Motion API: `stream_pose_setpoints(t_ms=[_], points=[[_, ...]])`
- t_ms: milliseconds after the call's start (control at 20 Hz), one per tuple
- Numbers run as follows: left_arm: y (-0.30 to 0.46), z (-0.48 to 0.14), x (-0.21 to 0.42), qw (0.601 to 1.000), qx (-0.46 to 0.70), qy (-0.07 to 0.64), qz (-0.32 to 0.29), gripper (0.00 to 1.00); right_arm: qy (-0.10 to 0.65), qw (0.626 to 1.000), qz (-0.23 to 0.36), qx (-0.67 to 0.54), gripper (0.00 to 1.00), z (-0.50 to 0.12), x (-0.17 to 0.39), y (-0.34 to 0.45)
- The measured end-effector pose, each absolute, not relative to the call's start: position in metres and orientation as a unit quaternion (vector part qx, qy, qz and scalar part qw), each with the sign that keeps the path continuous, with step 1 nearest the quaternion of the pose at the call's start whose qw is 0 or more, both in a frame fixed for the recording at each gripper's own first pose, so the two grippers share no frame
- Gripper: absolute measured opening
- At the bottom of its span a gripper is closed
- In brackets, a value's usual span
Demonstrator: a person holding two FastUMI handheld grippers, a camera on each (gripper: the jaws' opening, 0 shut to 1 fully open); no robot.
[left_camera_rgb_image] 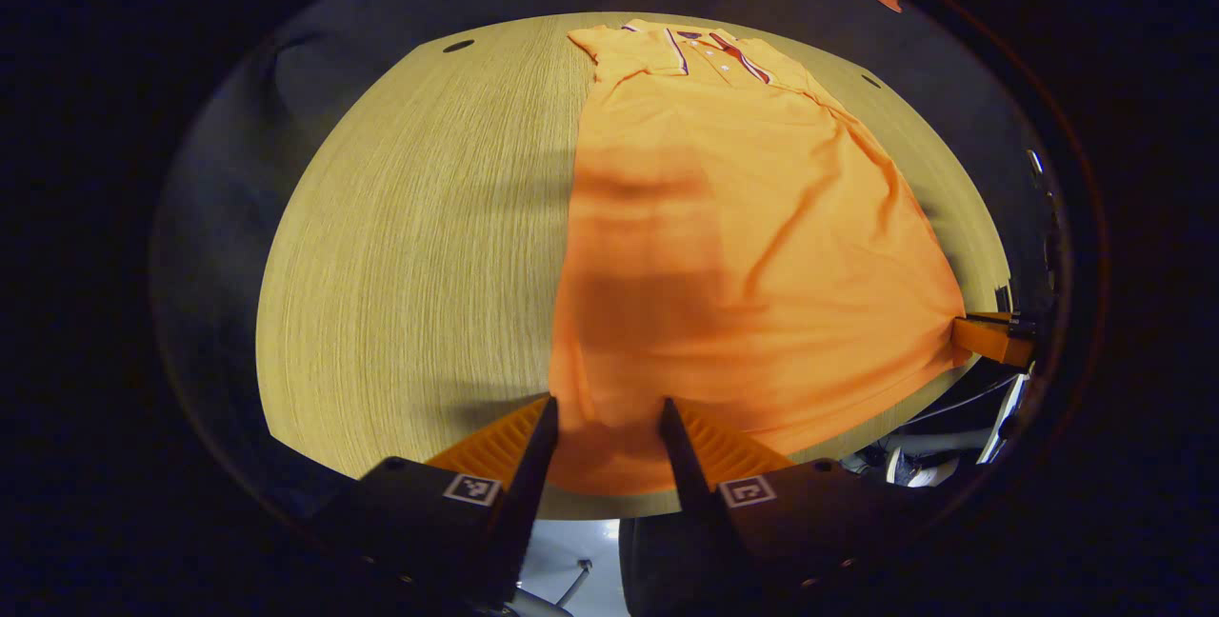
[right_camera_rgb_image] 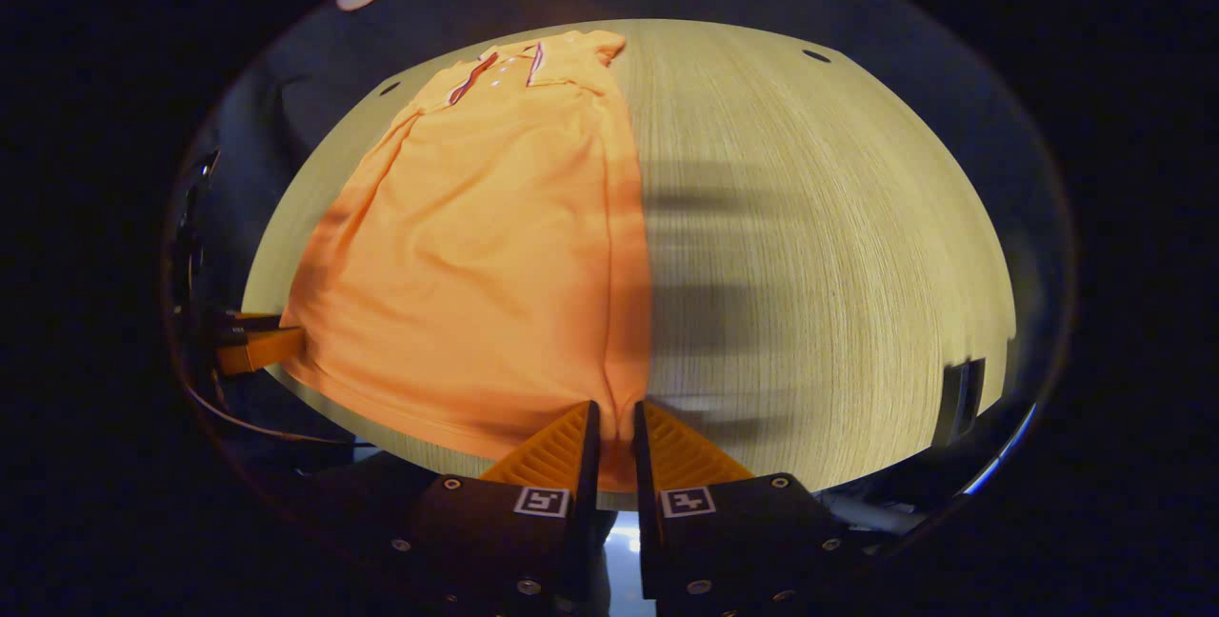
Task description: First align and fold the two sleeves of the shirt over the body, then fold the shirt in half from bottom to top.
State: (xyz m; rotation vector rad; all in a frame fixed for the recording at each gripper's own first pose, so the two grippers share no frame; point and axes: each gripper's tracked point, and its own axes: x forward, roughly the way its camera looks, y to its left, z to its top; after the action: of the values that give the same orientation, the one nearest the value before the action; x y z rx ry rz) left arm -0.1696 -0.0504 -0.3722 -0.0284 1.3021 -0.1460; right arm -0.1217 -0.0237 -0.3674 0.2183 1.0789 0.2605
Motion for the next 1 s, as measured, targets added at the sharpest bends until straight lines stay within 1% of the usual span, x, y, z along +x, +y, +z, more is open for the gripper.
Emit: stream_pose_setpoints(t_ms=[50, 150, 200, 250, 350, 500, 550, 600, 650, 750, 800, 850, 900, 950, 1000], points=[[-0.056, -0.374, -0.168, 0.793, -0.027, 0.605, -0.070, 0.59, 0.513, 0.839, 0.138, 0.120, 0.20, -0.367, -0.124, -0.018], [-0.061, -0.371, -0.171, 0.788, -0.040, 0.611, -0.069, 0.07, 0.515, 0.832, 0.162, 0.131, 0.20, -0.365, -0.128, -0.007], [-0.062, -0.373, -0.171, 0.788, -0.041, 0.610, -0.073, 0.11, 0.514, 0.829, 0.175, 0.137, 0.19, -0.362, -0.131, 0.000], [-0.068, -0.373, -0.171, 0.789, -0.048, 0.607, -0.082, 0.11, 0.508, 0.828, 0.187, 0.142, 0.16, -0.358, -0.132, 0.008], [-0.072, -0.372, -0.170, 0.790, -0.060, 0.603, -0.092, 0.10, 0.502, 0.830, 0.202, 0.135, 0.16, -0.355, -0.130, 0.016], [-0.071, -0.373, -0.170, 0.787, -0.069, 0.605, -0.095, 0.10, 0.510, 0.830, 0.198, 0.110, 0.14, -0.362, -0.130, 0.015], [-0.067, -0.376, -0.168, 0.793, -0.074, 0.599, -0.083, 0.10, 0.509, 0.830, 0.199, 0.109, 0.14, -0.360, -0.129, 0.016], [-0.066, -0.368, -0.166, 0.791, -0.084, 0.601, -0.080, 0.01, 0.509, 0.830, 0.199, 0.107, 0.14, -0.360, -0.128, 0.016], [-0.066, -0.373, -0.167, 0.789, -0.089, 0.602, -0.083, 0.01, 0.509, 0.832, 0.193, 0.106, 0.14, -0.362, -0.126, 0.014], [-0.065, -0.373, -0.167, 0.789, -0.083, 0.602, -0.083, 0.01, 0.503, 0.830, 0.202, 0.133, 0.14, -0.354, -0.125, 0.022], [-0.065, -0.372, -0.166, 0.792, -0.079, 0.600, -0.083, 0.01, 0.494, 0.834, 0.198, 0.144, 0.14, -0.354, -0.114, 0.020], [-0.065, -0.369, -0.166, 0.793, -0.082, 0.598, -0.085, 0.01, 0.488, 0.839, 0.181, 0.158, 0.01, -0.354, -0.108, 0.017], [-0.068, -0.366, -0.164, 0.794, -0.090, 0.595, -0.088, 0.01, 0.491, 0.829, 0.199, 0.180, 0.04, -0.346, -0.118, 0.025], [-0.070, -0.363, -0.163, 0.796, -0.096, 0.590, -0.090, 0.01, 0.485, 0.832, 0.197, 0.184, 0.03, -0.345, -0.118, 0.026], [-0.072, -0.359, -0.160, 0.800, -0.101, 0.584, -0.095, 0.01, 0.489, 0.826, 0.210, 0.184, 0.03, -0.345, -0.123, 0.027]])
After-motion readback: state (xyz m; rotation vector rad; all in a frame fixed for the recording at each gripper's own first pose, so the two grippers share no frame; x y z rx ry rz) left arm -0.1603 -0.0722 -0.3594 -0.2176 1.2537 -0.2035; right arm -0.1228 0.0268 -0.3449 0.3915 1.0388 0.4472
